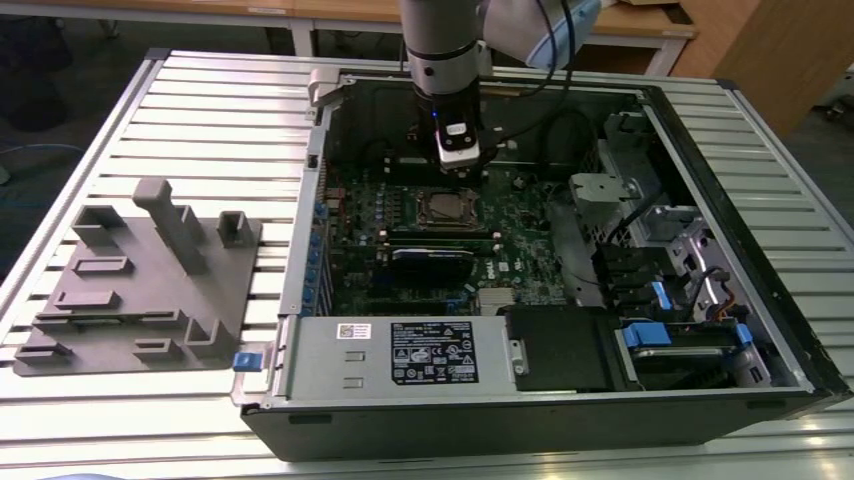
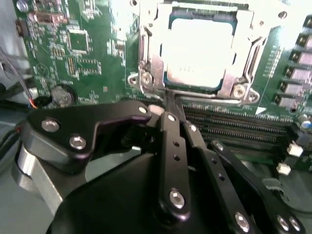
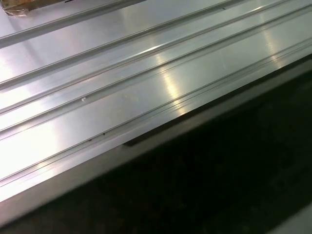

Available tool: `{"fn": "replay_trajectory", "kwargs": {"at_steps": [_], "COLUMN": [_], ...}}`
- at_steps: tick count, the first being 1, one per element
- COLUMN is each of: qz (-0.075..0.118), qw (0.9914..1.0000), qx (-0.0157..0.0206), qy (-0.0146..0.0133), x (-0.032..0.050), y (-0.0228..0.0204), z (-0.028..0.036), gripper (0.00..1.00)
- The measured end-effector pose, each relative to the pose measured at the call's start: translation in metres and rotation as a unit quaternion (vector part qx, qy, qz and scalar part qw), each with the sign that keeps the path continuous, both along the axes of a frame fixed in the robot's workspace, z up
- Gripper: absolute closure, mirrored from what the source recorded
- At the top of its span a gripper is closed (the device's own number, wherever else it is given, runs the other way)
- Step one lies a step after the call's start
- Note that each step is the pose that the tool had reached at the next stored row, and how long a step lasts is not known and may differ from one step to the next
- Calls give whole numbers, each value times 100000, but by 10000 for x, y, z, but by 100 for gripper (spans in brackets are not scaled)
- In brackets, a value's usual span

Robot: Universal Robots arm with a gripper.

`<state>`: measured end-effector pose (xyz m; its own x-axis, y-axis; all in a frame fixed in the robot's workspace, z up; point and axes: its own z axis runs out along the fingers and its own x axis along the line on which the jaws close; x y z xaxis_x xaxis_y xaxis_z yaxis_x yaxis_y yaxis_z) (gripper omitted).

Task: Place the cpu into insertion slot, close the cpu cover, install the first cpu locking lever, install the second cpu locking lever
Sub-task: 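Install the first cpu locking lever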

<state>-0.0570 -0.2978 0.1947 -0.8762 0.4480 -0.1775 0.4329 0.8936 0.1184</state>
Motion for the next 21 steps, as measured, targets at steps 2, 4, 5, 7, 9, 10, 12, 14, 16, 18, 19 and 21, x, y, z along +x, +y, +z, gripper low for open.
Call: {"fn": "replay_trajectory", "kwargs": {"at_steps": [2, 4, 5, 7, 9, 10, 12, 14, 16, 18, 19, 21], "qz": [-3, -7, -6, -7, -16, -14, -9, -6, -2, -6, -10, -9], "qw": [100000, 100000, 100000, 99999, 99999, 99999, 99999, 99999, 99999, 99998, 99998, 99997], "qx": [0, 4, 92, 326, 409, 445, 500, 533, 531, 494, 506, 492], "qy": [-1, -8, -73, -83, -84, -85, -92, -72, 50, 297, 389, 598], "x": [0, 0, 1, -1, -1, 0, 0, 1, 2, 0, 0, 0], "y": [0, 0, 1, 0, 1, 1, 1, 1, 2, 1, 1, 1], "z": [0, -5, -13, -18, -18, -18, -19, -12, 11, 57, 80, 128], "gripper": [89, 89, 89, 89, 89, 89, 89, 89, 89, 89, 89, 89]}}
